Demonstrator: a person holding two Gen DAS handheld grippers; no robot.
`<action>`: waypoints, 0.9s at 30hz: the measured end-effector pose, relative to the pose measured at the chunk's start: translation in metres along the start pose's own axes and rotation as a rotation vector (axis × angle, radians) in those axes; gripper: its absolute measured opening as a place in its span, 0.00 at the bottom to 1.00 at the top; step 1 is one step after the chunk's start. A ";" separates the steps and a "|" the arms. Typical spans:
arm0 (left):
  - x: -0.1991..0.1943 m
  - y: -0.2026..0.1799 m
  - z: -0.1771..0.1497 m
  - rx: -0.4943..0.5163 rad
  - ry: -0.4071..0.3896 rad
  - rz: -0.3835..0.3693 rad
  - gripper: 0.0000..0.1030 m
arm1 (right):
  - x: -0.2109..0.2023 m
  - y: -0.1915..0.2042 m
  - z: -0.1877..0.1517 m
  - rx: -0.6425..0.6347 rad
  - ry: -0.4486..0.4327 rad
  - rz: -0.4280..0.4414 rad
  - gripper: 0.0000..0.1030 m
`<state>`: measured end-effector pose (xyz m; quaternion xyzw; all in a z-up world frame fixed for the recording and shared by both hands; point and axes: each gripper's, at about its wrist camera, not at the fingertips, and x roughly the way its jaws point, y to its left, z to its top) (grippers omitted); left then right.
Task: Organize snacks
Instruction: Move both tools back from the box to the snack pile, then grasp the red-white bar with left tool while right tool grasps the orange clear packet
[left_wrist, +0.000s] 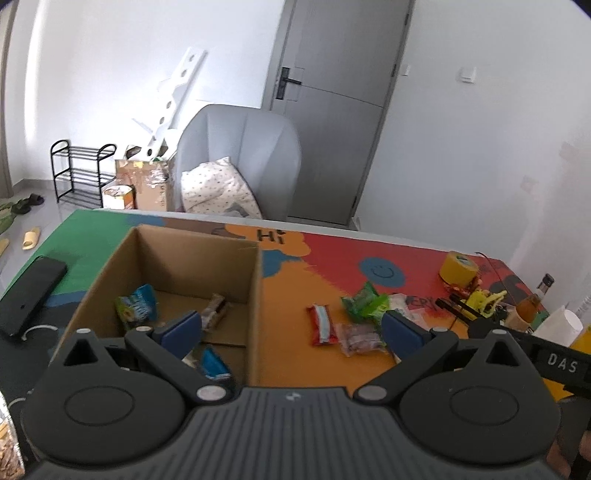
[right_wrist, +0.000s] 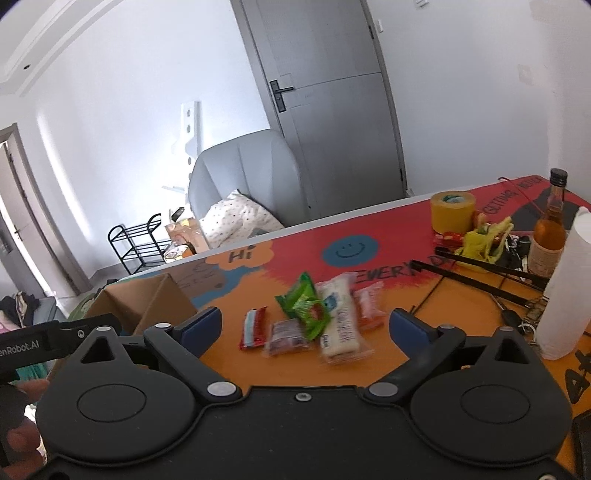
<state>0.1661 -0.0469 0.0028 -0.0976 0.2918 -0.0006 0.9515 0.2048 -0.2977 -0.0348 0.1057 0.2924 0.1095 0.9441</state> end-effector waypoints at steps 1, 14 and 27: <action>0.002 -0.003 0.000 0.008 0.000 -0.007 1.00 | 0.001 -0.003 -0.001 0.002 0.004 0.000 0.90; 0.040 -0.040 0.000 0.041 0.009 -0.032 0.85 | 0.035 -0.050 -0.004 0.081 0.053 -0.004 0.55; 0.104 -0.060 -0.001 0.043 0.082 0.000 0.58 | 0.083 -0.081 -0.002 0.123 0.108 0.022 0.45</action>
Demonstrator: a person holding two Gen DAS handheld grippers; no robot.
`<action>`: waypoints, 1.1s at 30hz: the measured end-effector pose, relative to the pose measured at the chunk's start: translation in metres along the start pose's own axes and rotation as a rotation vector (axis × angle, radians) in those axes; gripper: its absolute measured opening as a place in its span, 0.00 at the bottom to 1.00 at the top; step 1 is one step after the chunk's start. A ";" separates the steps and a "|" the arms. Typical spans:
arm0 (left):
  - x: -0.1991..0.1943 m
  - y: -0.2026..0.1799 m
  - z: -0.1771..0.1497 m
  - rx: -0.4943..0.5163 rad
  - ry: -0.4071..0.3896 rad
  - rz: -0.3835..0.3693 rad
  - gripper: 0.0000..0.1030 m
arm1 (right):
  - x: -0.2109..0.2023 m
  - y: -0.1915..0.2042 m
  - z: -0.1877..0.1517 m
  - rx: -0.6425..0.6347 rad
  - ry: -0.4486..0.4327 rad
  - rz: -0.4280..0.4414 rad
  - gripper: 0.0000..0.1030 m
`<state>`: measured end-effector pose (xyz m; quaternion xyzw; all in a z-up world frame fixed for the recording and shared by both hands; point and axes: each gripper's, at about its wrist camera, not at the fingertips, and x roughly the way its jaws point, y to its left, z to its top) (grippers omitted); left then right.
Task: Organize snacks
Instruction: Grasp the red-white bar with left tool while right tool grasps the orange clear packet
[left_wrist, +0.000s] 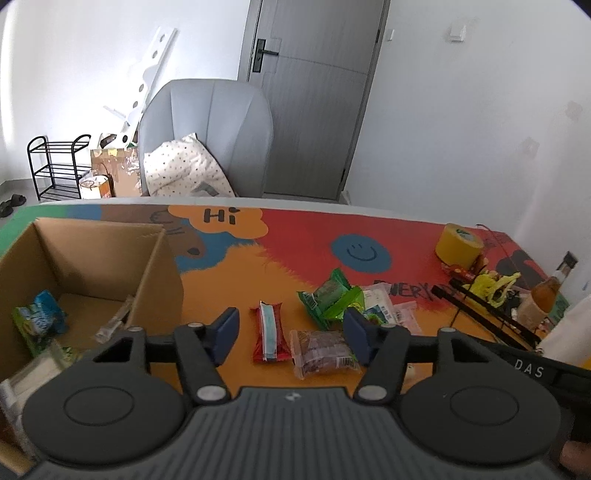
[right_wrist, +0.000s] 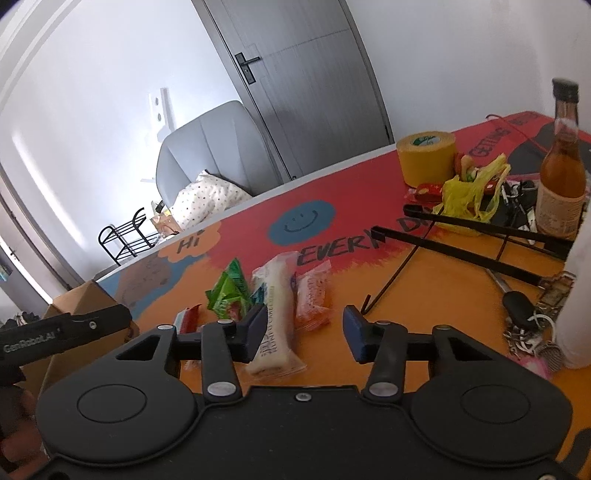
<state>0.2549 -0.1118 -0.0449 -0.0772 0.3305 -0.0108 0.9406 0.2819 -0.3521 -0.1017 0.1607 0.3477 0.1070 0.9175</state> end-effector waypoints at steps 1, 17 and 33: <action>0.005 0.000 0.000 -0.001 0.006 0.004 0.58 | 0.004 -0.001 0.000 0.001 0.005 0.002 0.45; 0.076 0.002 -0.008 -0.011 0.098 0.084 0.40 | 0.058 -0.008 0.008 0.002 0.064 0.000 0.40; 0.090 0.003 -0.017 0.008 0.135 0.080 0.19 | 0.060 0.005 -0.001 -0.136 0.081 -0.060 0.25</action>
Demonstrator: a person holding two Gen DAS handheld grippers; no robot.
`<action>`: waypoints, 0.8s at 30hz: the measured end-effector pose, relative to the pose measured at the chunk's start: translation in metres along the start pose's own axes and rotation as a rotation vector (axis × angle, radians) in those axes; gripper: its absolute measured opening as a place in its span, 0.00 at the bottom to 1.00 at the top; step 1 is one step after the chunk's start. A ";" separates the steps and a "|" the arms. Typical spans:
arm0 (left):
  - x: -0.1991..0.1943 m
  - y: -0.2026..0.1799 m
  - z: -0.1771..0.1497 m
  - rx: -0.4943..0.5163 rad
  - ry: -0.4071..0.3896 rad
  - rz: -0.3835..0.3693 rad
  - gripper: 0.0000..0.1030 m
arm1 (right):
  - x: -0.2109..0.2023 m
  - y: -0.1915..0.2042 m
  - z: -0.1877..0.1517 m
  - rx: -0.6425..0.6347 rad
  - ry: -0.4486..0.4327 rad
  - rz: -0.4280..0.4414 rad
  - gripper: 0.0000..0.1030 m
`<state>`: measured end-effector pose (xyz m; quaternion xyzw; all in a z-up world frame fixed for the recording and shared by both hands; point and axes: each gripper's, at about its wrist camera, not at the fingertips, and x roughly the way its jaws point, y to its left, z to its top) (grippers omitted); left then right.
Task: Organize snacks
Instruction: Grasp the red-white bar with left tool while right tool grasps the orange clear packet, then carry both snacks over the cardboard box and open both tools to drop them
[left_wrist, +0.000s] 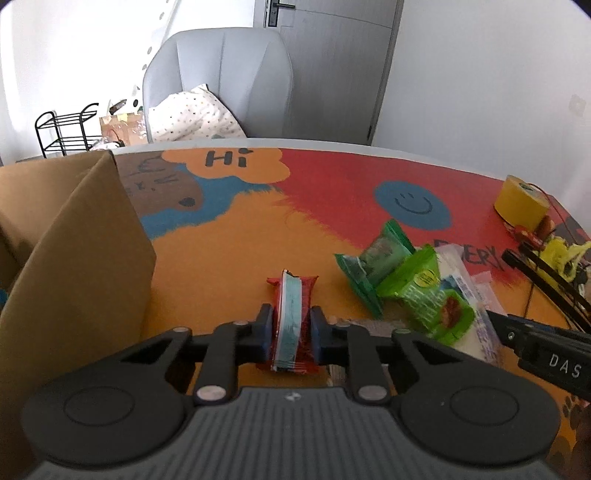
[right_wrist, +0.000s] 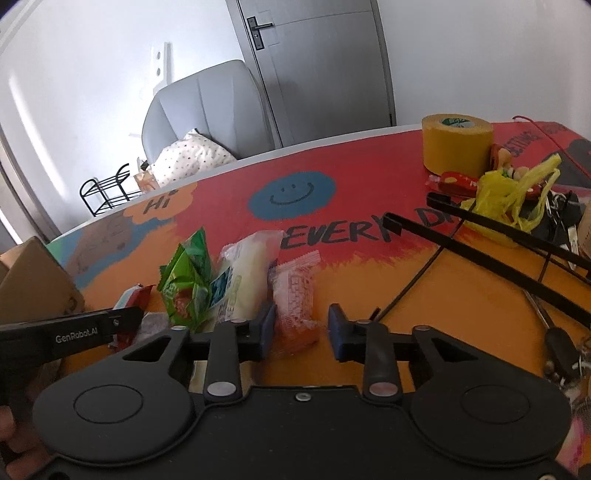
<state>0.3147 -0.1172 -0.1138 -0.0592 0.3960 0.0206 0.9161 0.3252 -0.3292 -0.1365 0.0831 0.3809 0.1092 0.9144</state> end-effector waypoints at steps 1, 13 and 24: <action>-0.002 0.000 -0.001 -0.003 0.005 -0.008 0.18 | -0.002 -0.001 -0.001 0.004 0.002 0.003 0.24; -0.050 -0.001 -0.013 -0.011 -0.028 -0.083 0.18 | -0.053 0.007 -0.013 0.024 -0.060 0.020 0.20; -0.098 0.008 -0.007 -0.005 -0.106 -0.120 0.18 | -0.090 0.041 -0.009 -0.010 -0.121 0.034 0.20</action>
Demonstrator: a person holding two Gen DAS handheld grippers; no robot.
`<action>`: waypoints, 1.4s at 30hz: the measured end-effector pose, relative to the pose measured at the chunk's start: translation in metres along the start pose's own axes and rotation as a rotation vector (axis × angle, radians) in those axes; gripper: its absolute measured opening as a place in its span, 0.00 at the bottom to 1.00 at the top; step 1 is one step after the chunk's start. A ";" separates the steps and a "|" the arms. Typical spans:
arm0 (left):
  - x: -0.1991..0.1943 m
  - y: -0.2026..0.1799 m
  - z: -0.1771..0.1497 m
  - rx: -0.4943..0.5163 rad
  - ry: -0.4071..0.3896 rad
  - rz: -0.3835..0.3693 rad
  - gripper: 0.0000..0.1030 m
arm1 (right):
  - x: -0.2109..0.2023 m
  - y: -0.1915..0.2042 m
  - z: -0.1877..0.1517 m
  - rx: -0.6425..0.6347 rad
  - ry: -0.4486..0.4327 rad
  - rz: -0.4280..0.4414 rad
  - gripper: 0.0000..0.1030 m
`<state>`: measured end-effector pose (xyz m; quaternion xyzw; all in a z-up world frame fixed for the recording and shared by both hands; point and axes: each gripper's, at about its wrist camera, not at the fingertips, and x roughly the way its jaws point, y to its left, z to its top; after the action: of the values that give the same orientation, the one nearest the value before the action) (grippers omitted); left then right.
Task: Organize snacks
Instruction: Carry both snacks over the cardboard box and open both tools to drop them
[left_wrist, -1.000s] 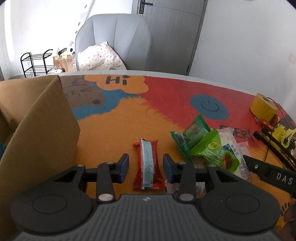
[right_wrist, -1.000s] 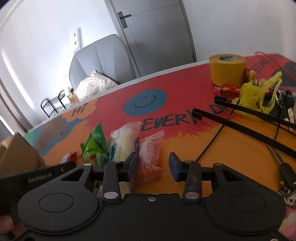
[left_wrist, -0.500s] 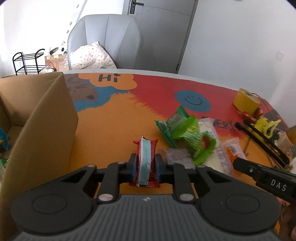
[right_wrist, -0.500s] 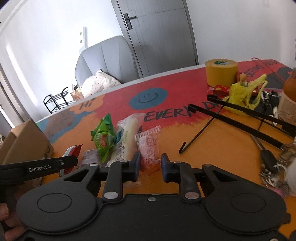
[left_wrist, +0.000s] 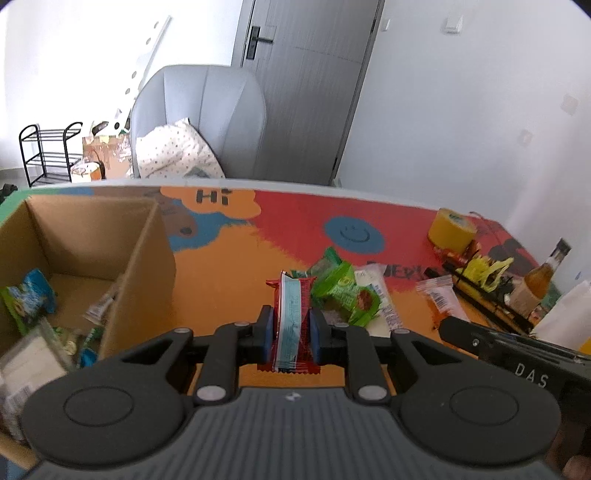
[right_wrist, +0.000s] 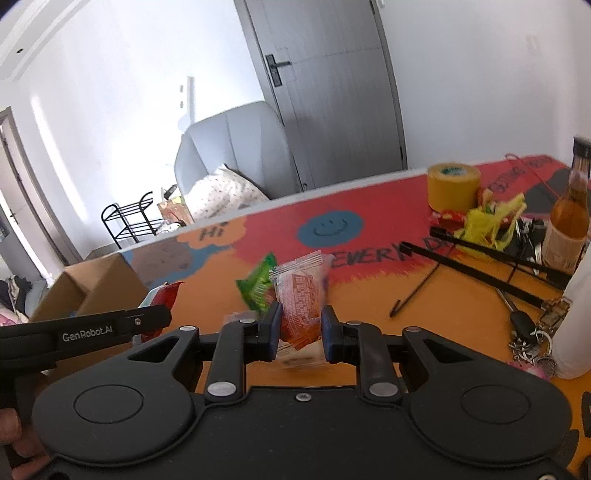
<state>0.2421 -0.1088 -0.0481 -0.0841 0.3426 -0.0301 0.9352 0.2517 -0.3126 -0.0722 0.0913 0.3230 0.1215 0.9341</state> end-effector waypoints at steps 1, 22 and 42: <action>-0.004 0.001 0.001 0.001 -0.007 -0.001 0.18 | -0.003 0.003 0.001 -0.003 -0.006 0.003 0.20; -0.080 0.058 0.011 -0.023 -0.098 0.029 0.18 | -0.031 0.082 0.009 -0.054 -0.067 0.116 0.20; -0.090 0.133 0.022 -0.126 -0.106 0.103 0.18 | -0.012 0.146 0.012 -0.126 -0.037 0.208 0.20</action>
<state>0.1874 0.0351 0.0018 -0.1264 0.2978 0.0440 0.9452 0.2257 -0.1780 -0.0198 0.0676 0.2862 0.2360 0.9262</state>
